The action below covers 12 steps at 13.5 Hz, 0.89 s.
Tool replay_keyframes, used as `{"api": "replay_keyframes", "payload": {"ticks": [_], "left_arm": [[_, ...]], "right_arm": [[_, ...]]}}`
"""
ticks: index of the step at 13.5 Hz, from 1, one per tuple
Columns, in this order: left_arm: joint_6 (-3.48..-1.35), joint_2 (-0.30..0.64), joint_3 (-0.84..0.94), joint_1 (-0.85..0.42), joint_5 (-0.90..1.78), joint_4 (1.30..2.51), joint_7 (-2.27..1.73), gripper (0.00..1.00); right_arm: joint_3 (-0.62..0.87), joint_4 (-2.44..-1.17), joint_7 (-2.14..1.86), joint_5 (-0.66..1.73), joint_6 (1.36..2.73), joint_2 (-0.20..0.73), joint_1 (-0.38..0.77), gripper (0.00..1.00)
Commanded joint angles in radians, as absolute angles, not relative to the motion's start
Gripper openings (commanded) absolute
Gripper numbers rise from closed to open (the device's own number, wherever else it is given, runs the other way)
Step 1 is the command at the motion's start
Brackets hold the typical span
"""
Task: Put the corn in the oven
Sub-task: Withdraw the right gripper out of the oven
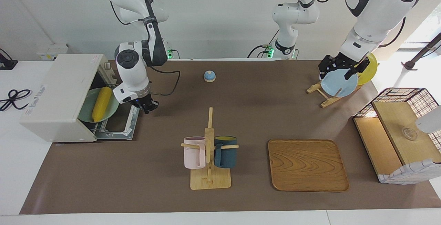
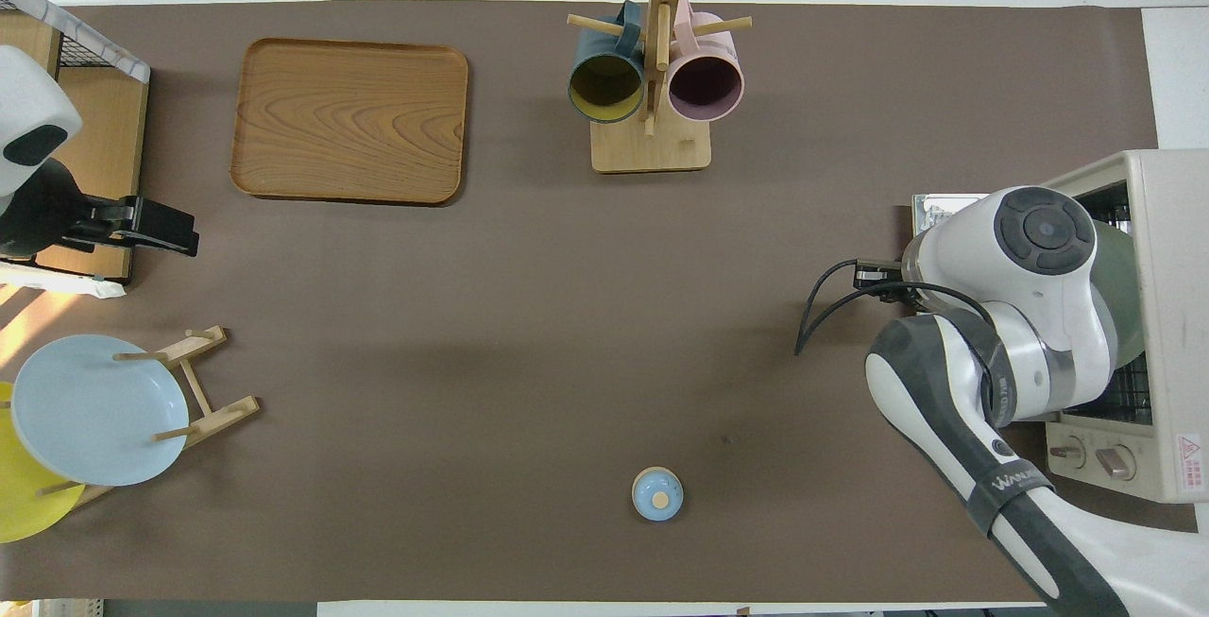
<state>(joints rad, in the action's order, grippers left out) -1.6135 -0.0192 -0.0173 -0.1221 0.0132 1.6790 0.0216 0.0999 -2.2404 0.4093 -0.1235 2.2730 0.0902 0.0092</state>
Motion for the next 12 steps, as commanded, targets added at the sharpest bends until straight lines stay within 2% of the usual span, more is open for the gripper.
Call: {"api": "replay_keyframes", "payload": {"ticks": [1,9,12], "left_arm": [[-1.626,-0.035,-0.015,-0.117,-0.002,1.694,0.026,1.0],[-1.624,-0.035,-0.015,-0.117,-0.002,1.694,0.026,1.0],[-1.624,-0.035,-0.015,-0.117,-0.002,1.694,0.026,1.0]], "right_arm": [[0.107,-2.276,0.408,-0.107,2.321,0.095,-0.023,0.0],[0.106,-2.313,0.36,-0.118,2.373,0.106,-0.064,0.0],[0.104,-2.264,0.354,-0.275,2.318,0.113,-0.063,0.0]]}}
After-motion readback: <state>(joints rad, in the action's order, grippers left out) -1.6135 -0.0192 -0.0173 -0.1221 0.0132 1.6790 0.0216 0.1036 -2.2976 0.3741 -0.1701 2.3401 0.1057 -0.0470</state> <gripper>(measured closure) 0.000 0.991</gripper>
